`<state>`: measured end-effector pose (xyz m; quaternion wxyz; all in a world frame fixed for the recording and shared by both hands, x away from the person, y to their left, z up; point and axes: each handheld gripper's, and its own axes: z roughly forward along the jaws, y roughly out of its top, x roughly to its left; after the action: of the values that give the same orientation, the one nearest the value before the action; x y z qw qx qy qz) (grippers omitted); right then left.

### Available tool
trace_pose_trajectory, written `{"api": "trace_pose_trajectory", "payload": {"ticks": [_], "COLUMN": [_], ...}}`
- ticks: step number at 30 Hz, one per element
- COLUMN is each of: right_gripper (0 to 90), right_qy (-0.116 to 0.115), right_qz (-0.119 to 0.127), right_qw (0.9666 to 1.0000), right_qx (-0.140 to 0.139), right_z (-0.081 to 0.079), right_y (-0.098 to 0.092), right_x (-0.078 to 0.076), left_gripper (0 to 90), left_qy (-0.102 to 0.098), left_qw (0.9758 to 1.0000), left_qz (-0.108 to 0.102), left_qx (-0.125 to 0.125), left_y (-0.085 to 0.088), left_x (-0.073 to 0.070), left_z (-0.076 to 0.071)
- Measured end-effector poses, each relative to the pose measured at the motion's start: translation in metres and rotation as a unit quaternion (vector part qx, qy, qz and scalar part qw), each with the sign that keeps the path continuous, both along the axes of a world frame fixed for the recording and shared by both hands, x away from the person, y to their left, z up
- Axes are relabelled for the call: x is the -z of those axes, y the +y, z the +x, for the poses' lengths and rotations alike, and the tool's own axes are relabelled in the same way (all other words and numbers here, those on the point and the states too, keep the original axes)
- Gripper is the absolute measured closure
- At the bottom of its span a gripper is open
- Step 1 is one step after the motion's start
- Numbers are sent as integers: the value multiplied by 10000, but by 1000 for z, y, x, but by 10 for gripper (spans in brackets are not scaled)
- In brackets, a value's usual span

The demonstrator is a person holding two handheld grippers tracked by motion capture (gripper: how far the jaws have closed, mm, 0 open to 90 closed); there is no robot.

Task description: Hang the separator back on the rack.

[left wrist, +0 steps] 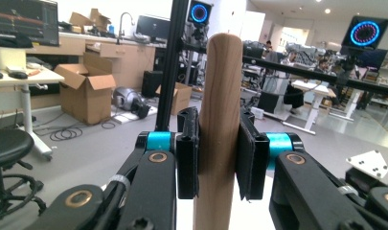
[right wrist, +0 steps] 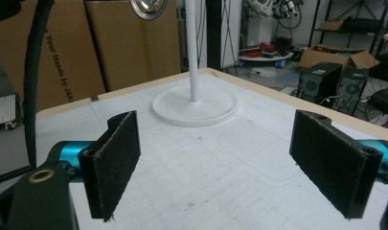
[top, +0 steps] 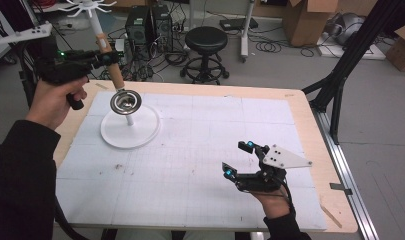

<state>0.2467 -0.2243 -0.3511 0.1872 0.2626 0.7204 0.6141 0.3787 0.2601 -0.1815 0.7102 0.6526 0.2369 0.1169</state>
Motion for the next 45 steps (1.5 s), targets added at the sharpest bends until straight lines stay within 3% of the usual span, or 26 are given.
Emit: {"api": "trace_pose_trajectory", "payload": {"ticks": [6,15,21,31,35,37,39,45], "right_gripper": [167,167,167,167,167,167,166,167], "right_qy": [21,62,65,62,81,75,31,15], "right_qz": [42,126,196,246,253,248,245,223], "right_qw": [9999,9998,9997,9996,9996,9996,9995,9991], "right_qx": [106,172,142,105,117,151,197,348], "right_z": [3,4,4,2,1,1,-1,-3], "right_y": [-7,-14,-15,-17,-17,-18,-20,-28], "right_x": [1,3,4,5,5,4,3,3], "left_gripper": [731,731,731,730,718,616,467,321], "left_qy": [-6,56,134,292,233,299,322,105], "left_qw": [9999,9999,9997,9987,9985,9980,9958,9902], "left_qz": [-12,-21,-40,106,133,223,381,582], "left_qx": [-110,-128,-218,-408,-467,-511,-766,-1269], "left_y": [10,15,22,26,24,24,25,31], "left_x": [-12,-17,-17,-13,-11,-7,0,36], "left_z": [13,27,33,45,39,35,27,-9]}}
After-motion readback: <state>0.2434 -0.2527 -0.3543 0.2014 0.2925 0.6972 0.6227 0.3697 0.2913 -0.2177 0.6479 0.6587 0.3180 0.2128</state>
